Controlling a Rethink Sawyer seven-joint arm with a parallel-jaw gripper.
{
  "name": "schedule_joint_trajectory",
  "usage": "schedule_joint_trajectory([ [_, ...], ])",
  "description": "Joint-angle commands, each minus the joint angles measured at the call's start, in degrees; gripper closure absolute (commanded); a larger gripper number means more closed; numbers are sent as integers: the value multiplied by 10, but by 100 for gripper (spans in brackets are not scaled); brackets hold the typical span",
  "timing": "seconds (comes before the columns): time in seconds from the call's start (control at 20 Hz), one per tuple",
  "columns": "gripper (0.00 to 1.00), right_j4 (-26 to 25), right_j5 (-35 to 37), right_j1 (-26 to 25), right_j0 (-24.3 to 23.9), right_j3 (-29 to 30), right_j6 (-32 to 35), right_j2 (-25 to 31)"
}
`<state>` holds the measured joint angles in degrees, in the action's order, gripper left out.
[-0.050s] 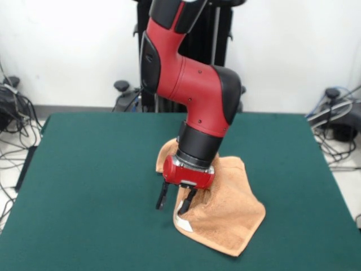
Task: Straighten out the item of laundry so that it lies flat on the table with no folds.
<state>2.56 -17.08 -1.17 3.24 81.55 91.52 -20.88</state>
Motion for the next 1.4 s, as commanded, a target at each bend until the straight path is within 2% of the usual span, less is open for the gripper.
schedule_joint_trajectory([
  [0.05, 0, 44, -7, -9, 13, -34, 96, 20],
  [0.5, 0, 43, -13, -9, 3, -30, 100, 33],
  [0.65, 0, 33, -13, 0, -8, -19, 112, 54],
  [1.4, 0, 99, -18, -15, 51, -6, 117, 22],
])
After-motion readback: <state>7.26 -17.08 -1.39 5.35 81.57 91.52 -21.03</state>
